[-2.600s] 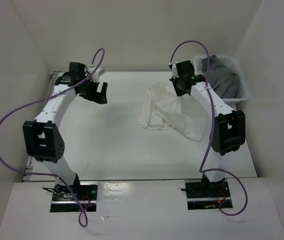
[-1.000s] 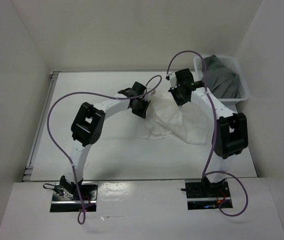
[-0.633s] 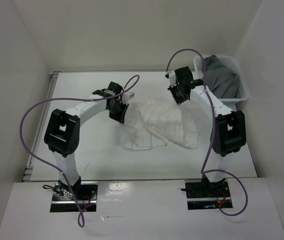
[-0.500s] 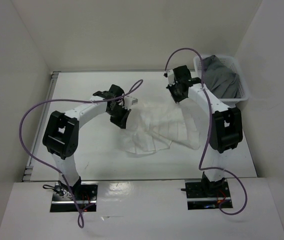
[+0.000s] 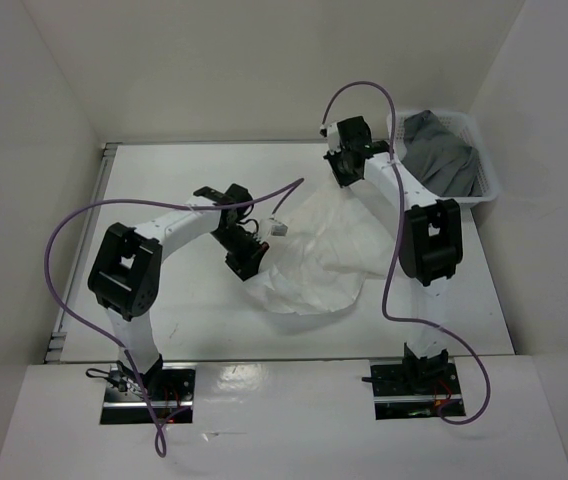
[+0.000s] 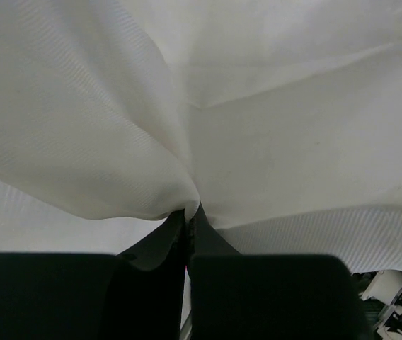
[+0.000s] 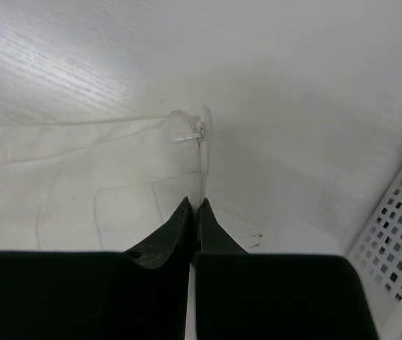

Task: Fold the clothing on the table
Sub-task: Flatten the skirt out

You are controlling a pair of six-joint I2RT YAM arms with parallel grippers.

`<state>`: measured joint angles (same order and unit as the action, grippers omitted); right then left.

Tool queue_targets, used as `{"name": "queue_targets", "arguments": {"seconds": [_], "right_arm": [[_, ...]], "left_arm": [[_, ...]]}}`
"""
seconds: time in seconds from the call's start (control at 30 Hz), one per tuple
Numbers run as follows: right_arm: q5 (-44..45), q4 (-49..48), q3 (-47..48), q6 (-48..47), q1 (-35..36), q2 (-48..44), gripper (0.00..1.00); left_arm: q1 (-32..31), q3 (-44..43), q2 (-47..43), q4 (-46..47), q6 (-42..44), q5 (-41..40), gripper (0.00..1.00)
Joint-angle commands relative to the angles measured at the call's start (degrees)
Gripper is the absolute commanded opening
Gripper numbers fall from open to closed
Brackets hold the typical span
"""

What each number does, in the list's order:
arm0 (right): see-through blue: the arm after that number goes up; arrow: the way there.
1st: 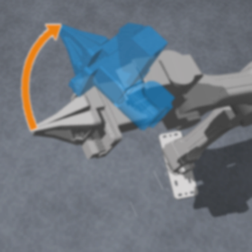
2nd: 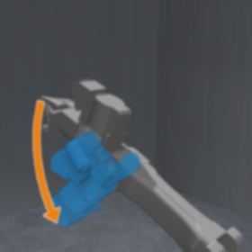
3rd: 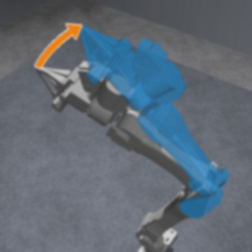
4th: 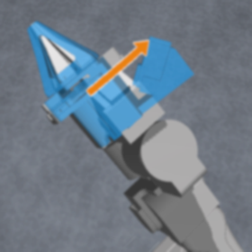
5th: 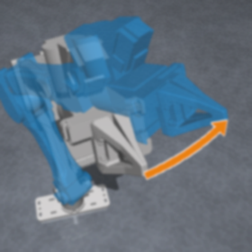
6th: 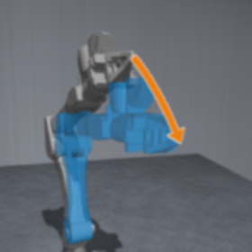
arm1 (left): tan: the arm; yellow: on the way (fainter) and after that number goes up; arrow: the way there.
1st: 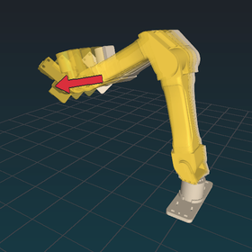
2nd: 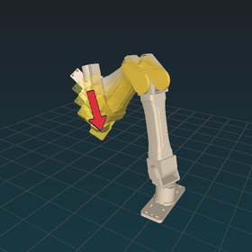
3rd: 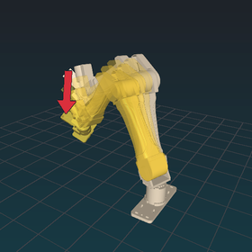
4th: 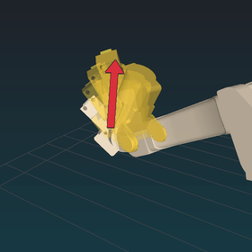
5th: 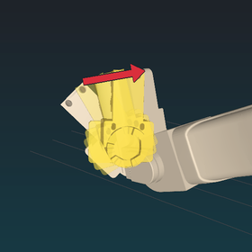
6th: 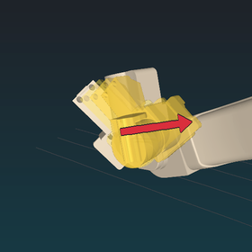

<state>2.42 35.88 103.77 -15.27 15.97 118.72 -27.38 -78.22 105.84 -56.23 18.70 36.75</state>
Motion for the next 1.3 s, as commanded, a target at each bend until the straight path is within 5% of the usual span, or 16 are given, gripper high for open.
{"name": "queue_targets", "arguments": {"seconds": [0.0, 0.33, 0.63, 0.67, 0.73, 0.77, 0.93, 1.1, 1.27], "right_arm": [[2.7, -4.4, 4.2, 0.9, -0.4, 2.8, 0.00], [4.7, -7.7, 15.2, 2.0, 0.1, 12.8, 0.00], [4.8, -3.7, 25.1, 2.5, 0.1, 20.6, 0.01], [4.8, -3.1, 25.1, 3.1, 0.6, 21.1, 0.06], [4.8, -3.1, 23.0, 3.1, 0.6, 19.8, 0.37], [4.8, -3.1, 21.8, 3.7, 1.3, 17.7, 0.44], [4.8, -5.8, 11.0, 4.3, 1.3, 7.4, 0.75], [4.8, -8.3, 0.4, 2.9, 1.8, -5.1, 0.76], [4.8, -9.8, -7.9, 0.0, 1.8, -13.0, 0.77]], "left_arm": [[-0.5, 1.7, -2.0, -5.2, 4.9, 4.8, 0.07], [-1.5, 2.7, -0.8, -7.5, 7.2, 7.9, 0.15], [-1.5, 0.3, -1.3, -9.9, 8.7, 9.0, 0.65], [-0.1, -0.4, -1.3, -9.9, 8.7, 9.6, 0.69], [2.0, -3.5, -1.3, -9.9, 8.7, 9.6, 0.74], [3.1, -4.9, -1.3, -9.9, 8.7, 9.6, 0.85], [12.0, -16.7, 2.2, -0.5, -1.4, 9.0, 0.86], [16.7, -21.1, 7.9, 15.9, -15.7, 5.0, 0.88], [16.2, -24.9, 18.0, 21.7, -25.3, 1.4, 0.86]]}}
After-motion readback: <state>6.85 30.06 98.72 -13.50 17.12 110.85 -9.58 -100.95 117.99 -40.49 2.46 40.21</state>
